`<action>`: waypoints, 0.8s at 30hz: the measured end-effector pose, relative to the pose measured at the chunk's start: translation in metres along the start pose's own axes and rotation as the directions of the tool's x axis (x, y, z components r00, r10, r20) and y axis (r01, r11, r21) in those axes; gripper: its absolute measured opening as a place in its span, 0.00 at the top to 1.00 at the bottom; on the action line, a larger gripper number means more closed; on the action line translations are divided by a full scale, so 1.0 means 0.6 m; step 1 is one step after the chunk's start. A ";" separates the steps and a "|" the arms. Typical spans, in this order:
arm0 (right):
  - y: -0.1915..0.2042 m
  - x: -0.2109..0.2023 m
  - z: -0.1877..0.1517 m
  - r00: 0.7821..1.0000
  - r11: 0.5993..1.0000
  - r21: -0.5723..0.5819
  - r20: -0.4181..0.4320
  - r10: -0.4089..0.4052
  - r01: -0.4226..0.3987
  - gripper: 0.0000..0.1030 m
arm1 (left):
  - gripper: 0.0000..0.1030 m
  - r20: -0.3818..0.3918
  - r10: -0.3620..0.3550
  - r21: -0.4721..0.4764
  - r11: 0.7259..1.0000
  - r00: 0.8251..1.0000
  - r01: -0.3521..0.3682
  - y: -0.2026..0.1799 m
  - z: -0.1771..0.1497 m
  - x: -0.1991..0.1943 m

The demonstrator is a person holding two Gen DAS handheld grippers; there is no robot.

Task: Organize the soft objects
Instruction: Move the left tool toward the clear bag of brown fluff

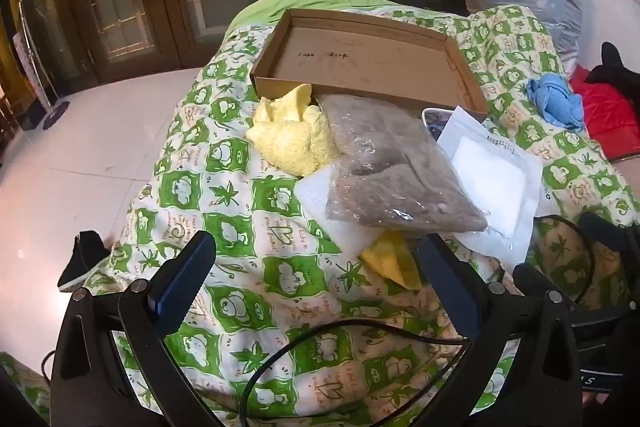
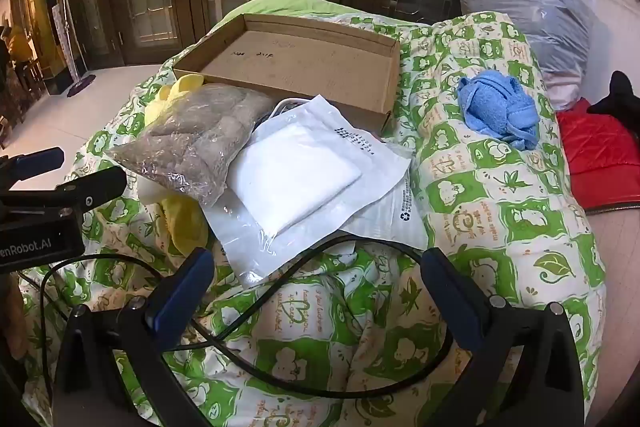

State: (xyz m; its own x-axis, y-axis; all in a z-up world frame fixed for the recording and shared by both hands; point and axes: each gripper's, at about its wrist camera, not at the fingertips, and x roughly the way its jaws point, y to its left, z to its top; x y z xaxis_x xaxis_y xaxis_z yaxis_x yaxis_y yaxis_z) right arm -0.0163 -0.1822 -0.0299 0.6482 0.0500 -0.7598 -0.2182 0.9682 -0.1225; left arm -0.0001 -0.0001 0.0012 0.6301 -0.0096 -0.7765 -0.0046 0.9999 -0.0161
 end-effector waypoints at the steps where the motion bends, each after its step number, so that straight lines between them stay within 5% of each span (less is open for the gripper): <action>1: 0.000 0.000 0.000 1.000 1.000 0.001 -0.001 0.001 -0.001 0.00 | 0.01 0.003 0.005 0.003 1.000 1.000 -0.005 -0.005 -0.001 -0.003; 14: -0.018 -0.035 0.023 0.997 1.000 -0.027 0.078 0.007 -0.004 0.00 | 0.01 0.002 0.029 0.007 1.000 1.000 -0.029 -0.003 -0.004 -0.004; 24: -0.034 -0.020 0.017 0.997 0.997 0.023 0.024 0.069 -0.069 0.00 | 0.01 -0.027 -0.010 0.036 0.999 1.000 0.010 -0.020 -0.006 0.006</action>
State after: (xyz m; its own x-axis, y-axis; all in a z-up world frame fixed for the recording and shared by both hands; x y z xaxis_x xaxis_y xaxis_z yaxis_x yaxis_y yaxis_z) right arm -0.0121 -0.2002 -0.0116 0.6489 0.1221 -0.7510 -0.2457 0.9678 -0.0550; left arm -0.0005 -0.0120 -0.0034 0.6089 -0.0195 -0.7930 0.0297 0.9996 -0.0017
